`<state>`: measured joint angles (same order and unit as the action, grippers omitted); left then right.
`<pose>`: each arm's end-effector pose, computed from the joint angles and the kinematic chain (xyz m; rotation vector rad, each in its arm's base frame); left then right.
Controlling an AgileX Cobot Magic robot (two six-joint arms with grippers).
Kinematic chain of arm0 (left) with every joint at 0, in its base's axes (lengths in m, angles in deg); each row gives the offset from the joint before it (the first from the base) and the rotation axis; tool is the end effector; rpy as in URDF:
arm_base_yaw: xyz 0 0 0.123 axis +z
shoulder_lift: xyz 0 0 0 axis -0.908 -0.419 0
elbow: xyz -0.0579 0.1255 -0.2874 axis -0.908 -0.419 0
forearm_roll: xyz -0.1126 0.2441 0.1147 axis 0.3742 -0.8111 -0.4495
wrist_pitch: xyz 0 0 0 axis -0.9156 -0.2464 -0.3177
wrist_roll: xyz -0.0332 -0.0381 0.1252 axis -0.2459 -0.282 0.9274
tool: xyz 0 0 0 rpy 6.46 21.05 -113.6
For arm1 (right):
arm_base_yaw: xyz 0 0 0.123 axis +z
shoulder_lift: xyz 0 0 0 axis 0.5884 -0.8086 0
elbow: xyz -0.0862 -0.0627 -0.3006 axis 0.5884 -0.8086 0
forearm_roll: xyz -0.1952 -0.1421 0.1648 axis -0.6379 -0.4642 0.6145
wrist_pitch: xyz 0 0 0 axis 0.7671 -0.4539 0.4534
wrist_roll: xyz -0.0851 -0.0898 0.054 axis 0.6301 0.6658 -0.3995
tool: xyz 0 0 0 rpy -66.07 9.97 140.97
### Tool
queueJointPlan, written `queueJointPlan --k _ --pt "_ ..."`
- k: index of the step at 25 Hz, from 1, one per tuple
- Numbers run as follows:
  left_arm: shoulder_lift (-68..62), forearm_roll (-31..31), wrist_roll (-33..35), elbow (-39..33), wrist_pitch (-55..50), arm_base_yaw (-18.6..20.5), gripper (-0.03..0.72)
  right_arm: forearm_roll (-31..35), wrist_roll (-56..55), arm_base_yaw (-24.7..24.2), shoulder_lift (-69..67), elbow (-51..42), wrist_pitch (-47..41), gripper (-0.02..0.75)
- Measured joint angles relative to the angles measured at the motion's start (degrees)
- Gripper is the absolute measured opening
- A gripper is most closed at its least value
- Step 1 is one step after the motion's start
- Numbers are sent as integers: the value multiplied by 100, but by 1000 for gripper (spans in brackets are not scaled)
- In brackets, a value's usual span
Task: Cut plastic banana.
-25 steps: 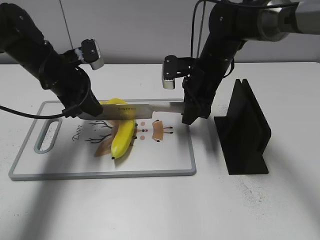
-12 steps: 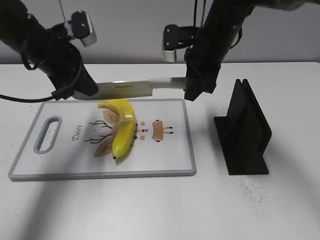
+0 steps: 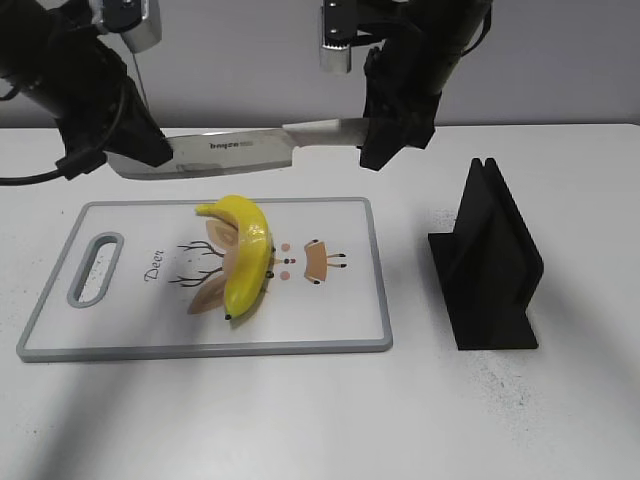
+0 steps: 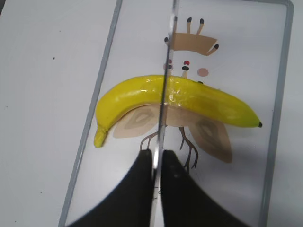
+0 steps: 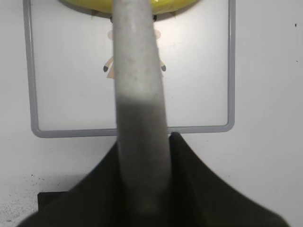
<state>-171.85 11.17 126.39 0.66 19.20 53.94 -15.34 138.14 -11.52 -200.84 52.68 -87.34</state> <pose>0.4055 -0.1403 0.2421 1.6812 1.9685 -0.2974 0.4652 0.2594 0.2296 -1.9155 2.0201 0.3237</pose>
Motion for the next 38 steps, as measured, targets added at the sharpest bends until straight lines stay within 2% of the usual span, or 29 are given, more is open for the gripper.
queueJointPlan --k 3,6,9,21,24,30,33,38 --pt "0 8 0 0 -89 0 247 14 0 0 0 0 0 180" --pt "0 130 -19 0 -140 30 497 24 0 0 0 0 0 172" --pt "0 261 -151 0 -96 72 595 43 -5 0 0 12 0 165" --pt "391 473 -188 0 739 84 605 -31 -97 -41 197 17 33 162" --pt "630 490 -482 0 880 84 597 -30 -138 -41 222 17 33 162" --pt "1117 335 -2323 0 1149 347 593 -74 -628 -41 537 17 33 162" --pt "1279 -148 -3570 0 1085 598 593 -175 -1282 -41 683 17 27 162" --pt "1526 -1332 -5807 0 527 1020 593 -499 -2342 -41 803 17 27 162"
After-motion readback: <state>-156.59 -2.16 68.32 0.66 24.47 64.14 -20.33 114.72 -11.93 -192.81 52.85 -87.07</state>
